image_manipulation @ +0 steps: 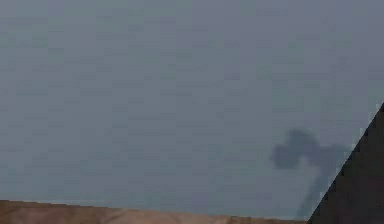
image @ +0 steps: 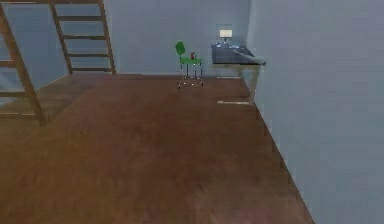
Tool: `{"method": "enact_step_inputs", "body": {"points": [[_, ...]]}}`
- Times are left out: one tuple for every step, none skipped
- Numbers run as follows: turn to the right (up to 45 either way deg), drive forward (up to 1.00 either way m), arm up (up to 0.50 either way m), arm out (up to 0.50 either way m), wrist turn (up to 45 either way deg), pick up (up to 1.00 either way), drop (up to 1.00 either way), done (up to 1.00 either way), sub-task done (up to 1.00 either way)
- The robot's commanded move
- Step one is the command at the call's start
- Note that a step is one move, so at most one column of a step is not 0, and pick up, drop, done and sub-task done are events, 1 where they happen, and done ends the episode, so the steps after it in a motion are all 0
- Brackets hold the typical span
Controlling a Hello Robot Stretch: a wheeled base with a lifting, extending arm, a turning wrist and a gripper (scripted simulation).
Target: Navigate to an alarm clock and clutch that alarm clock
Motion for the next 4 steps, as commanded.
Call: {"method": "enact_step_inputs", "body": {"points": [[0.0,1.0,0.0,0.0,0.0,0.0,0.0,0.0,0.0],[0.0,1.0,0.0,0.0,0.0,0.0,0.0,0.0,0.0],[0.0,0.8,0.0,0.0,0.0,0.0,0.0,0.0,0.0],[-45.0,0.0,0.0,0.0,0.0,0.0,0.0,0.0,0.0]]}}
